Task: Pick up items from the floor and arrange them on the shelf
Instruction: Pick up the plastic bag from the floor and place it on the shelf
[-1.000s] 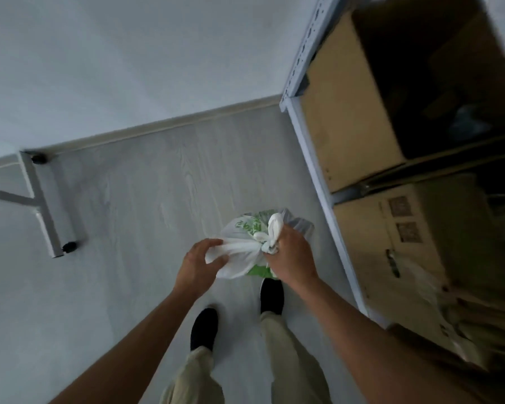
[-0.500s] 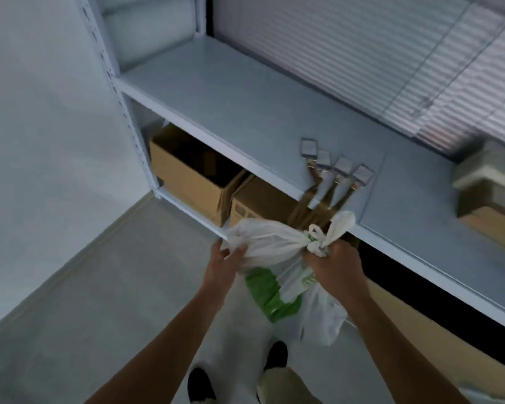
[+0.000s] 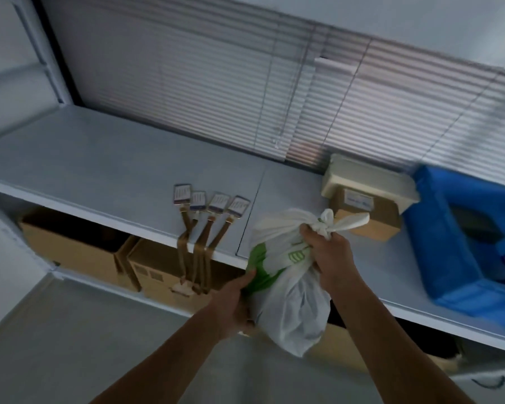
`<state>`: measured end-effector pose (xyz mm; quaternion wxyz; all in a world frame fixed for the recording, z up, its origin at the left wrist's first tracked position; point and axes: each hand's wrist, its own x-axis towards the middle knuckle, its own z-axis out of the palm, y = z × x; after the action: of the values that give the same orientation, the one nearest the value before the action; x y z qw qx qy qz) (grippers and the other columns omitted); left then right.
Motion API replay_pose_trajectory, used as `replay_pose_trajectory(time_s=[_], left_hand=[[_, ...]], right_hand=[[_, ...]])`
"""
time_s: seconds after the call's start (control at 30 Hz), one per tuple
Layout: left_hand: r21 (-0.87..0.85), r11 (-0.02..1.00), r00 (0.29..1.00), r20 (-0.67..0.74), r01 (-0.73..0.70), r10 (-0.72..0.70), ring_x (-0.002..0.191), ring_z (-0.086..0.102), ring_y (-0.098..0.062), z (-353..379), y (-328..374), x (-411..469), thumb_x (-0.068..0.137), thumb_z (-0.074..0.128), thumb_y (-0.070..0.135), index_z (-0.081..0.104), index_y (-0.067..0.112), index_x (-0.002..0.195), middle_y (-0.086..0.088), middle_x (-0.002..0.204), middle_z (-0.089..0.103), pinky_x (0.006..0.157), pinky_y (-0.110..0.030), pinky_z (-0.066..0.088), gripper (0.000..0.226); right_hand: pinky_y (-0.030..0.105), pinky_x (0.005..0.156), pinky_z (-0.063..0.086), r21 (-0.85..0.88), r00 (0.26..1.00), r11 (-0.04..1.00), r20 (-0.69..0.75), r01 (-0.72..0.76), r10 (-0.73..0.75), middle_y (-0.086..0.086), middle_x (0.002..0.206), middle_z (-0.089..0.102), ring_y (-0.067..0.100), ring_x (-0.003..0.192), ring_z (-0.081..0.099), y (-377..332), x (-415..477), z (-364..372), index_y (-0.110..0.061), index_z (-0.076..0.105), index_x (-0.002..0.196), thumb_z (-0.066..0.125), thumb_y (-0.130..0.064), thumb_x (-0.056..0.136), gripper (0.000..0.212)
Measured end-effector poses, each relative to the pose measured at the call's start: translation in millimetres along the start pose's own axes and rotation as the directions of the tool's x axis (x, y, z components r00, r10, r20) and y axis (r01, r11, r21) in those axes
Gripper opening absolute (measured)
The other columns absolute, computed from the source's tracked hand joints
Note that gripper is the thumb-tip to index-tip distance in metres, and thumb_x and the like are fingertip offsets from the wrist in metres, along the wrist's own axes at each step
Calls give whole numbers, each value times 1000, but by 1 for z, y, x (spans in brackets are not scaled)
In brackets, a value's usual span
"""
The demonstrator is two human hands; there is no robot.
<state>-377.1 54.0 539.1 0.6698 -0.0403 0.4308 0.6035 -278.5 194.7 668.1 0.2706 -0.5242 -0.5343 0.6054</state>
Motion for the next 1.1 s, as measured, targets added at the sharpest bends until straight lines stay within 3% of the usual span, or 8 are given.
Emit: replay_pose_trajectory(time_s=[0.13, 0.4, 0.47, 0.57, 0.67, 0.77, 0.9, 1.1], left_hand=[[-11, 996, 993, -80, -87, 86, 116, 61, -38, 33, 19, 49, 80, 72, 23, 57, 11, 131, -17, 128, 65, 93, -54, 52, 54], [243, 942, 945, -172, -233, 278, 112, 61, -38, 61, 123, 138, 86, 59, -3, 53, 8, 128, -18, 122, 63, 97, -54, 51, 44], [387, 891, 933, -164, -236, 319, 116, 59, -42, 61, 149, 163, 76, 66, -3, 45, 8, 138, -20, 130, 58, 95, -59, 51, 66], [702, 686, 892, -166, -193, 421, 111, 61, -42, 57, 174, 193, 62, 72, 6, 46, 12, 139, -21, 124, 62, 92, -52, 53, 81], [836, 520, 860, -125, -177, 494, 114, 58, -36, 59, 176, 199, 68, 75, 2, 47, 11, 136, -15, 122, 62, 94, -43, 51, 74], [908, 391, 857, -80, -148, 509, 119, 57, -29, 51, 167, 202, 67, 80, 12, 44, 14, 140, -8, 126, 58, 88, -32, 50, 81], [961, 248, 856, -23, -124, 517, 134, 41, -24, 40, 149, 206, 56, 86, 28, 27, 21, 149, -5, 145, 35, 103, -35, 45, 110], [991, -14, 749, 110, -133, 654, 138, 35, -25, 35, 121, 214, 62, 83, 30, 22, 30, 149, -3, 153, 26, 107, -39, 45, 106]], right_hand=[[54, 88, 59, 13, 1000, 1000, -1, -22, 22, 12, 100, 75, 31, 92, 73, -13, 71, -9, -12, 71, 106, 82, -29, 67, 44], [38, 69, 60, -69, 998, 995, 11, 67, -66, 20, 107, 70, 31, 94, 70, -56, 196, 19, -11, 65, 94, 77, -13, 80, 18], [34, 62, 61, -112, 997, 991, 1, 76, -76, 18, 108, 72, 30, 94, 72, -62, 221, 26, -7, 67, 108, 77, -16, 80, 31], [45, 78, 63, -308, 994, 945, 28, 111, -108, 4, 86, 70, 25, 86, 71, -63, 244, 31, -16, 64, 88, 74, -25, 82, 15], [42, 81, 60, -696, 986, 699, 101, 165, -132, -6, 76, 58, 22, 84, 67, -49, 255, 28, -22, 60, 86, 68, -42, 83, 22], [44, 80, 61, -884, 970, 418, 130, 208, -207, 7, 97, 65, 30, 96, 70, -28, 263, 23, -11, 59, 118, 68, -47, 84, 50], [52, 100, 52, -839, 847, 245, 381, 485, -371, 20, 151, 28, 42, 134, 44, -2, 276, 24, -14, 28, 147, 72, -29, 85, 77], [67, 111, 31, -790, 788, 53, 601, 611, -138, 8, 166, -22, 47, 151, -11, 44, 265, 9, -45, -9, 154, 76, -58, 69, 121]])
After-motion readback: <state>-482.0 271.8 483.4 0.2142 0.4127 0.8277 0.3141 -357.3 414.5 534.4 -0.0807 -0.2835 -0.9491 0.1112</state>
